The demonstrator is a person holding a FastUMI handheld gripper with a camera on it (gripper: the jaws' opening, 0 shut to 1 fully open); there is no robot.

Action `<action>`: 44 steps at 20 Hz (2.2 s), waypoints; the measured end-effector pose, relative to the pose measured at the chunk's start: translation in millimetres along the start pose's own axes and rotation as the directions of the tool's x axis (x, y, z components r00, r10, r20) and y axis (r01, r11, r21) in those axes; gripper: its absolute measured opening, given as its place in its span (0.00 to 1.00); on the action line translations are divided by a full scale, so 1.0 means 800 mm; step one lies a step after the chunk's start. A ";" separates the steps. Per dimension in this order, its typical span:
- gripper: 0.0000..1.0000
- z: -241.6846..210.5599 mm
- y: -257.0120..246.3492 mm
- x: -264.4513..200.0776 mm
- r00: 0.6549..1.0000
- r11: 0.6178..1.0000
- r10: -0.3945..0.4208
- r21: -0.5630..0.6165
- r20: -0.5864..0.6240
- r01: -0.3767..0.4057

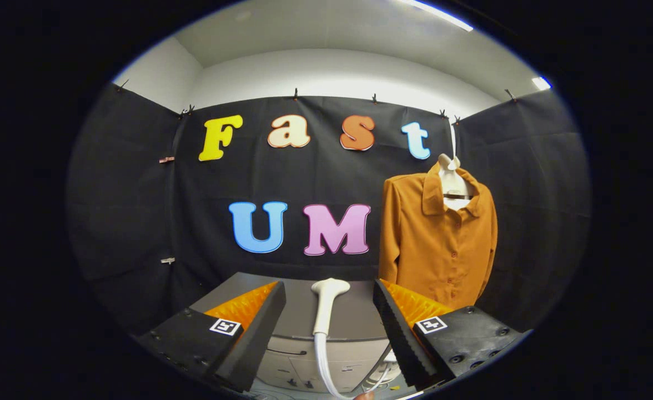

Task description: Iron the clothes twice with a garment steamer, once on the left side and once on the right side.

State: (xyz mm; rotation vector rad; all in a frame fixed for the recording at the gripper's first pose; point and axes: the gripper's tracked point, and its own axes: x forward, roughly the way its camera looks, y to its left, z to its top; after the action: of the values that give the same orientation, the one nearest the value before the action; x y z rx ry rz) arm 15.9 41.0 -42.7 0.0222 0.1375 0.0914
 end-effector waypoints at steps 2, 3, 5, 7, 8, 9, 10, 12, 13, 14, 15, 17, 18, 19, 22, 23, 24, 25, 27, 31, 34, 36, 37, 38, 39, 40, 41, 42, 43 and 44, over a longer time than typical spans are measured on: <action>0.98 -0.019 0.006 0.016 0.999 0.999 0.018 0.029 -0.050 -0.016; 0.98 -0.030 0.007 0.026 0.997 0.999 0.025 0.045 -0.076 -0.022; 0.98 -0.050 0.006 0.049 0.993 0.998 0.025 0.066 -0.115 -0.018; 0.98 -0.073 0.001 0.072 0.987 0.998 0.012 0.057 -0.160 -0.003; 0.99 -0.085 -0.003 0.085 0.984 0.999 0.002 0.051 -0.179 0.008; 0.99 -0.099 -0.006 0.097 0.979 0.999 -0.002 0.050 -0.204 0.013; 0.99 -0.115 -0.008 0.110 0.973 0.998 -0.003 0.061 -0.231 0.017; 0.99 -0.152 -0.015 0.132 0.954 0.997 -0.019 0.069 -0.300 0.041; 0.99 -0.169 -0.015 0.142 0.941 0.997 -0.020 0.068 -0.338 0.045; 0.99 -0.185 -0.012 0.150 0.930 0.997 -0.016 0.070 -0.368 0.045; 0.99 -0.199 -0.008 0.159 0.919 0.997 -0.011 0.070 -0.394 0.042; 0.99 -0.219 -0.004 0.175 0.901 0.997 -0.012 0.059 -0.433 0.041; 0.99 -0.226 -0.002 0.185 0.897 0.998 -0.014 0.051 -0.443 0.041; 0.99 -0.231 0.001 0.194 0.893 0.998 -0.020 0.038 -0.449 0.041; 0.95 -0.253 0.013 0.216 0.878 1.000 -0.027 0.000 -0.478 0.030; 0.88 -0.263 0.018 0.222 0.870 1.000 -0.021 -0.002 -0.493 0.023; 0.74 -0.276 0.012 0.230 0.862 0.998 -0.055 -0.031 -0.504 0.045; 0.70 -0.284 0.005 0.227 0.854 0.996 -0.085 -0.062 -0.513 0.061; 0.52 -0.275 0.002 0.236 0.880 0.998 -0.060 -0.021 -0.471 0.056; 0.32 -0.277 0.005 0.239 0.892 0.998 -0.049 0.006 -0.450 0.058; 0.26 -0.271 0.003 0.231 0.903 0.999 -0.040 0.012 -0.427 0.049; 0.26 -0.271 0.000 0.224 0.904 0.999 -0.037 0.013 -0.427 0.047; 0.26 -0.272 -0.004 0.219 0.903 0.998 -0.043 0.015 -0.427 0.055; 0.26 -0.268 -0.008 0.212 0.907 0.998 -0.052 0.008 -0.418 0.061; 0.26 -0.261 -0.012 0.206 0.914 0.998 -0.060 0.004 -0.402 0.067; 0.26 -0.248 -0.016 0.200 0.924 0.997 -0.066 0.003 -0.377 0.073; 0.26 -0.235 -0.019 0.191 0.934 0.997 -0.070 0.000 -0.350 0.075; 0.26 -0.217 -0.023 0.182 0.945 0.997 -0.074 -0.006 -0.319 0.076; 0.26 -0.200 -0.027 0.173 0.956 0.997 -0.077 -0.011 -0.284 0.077; 0.26 -0.181 -0.032 0.161 0.964 0.997 -0.081 -0.015 -0.253 0.080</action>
State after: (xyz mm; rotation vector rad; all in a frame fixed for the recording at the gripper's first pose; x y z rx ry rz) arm 125.4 30.2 -204.3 -0.0004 0.3938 0.0125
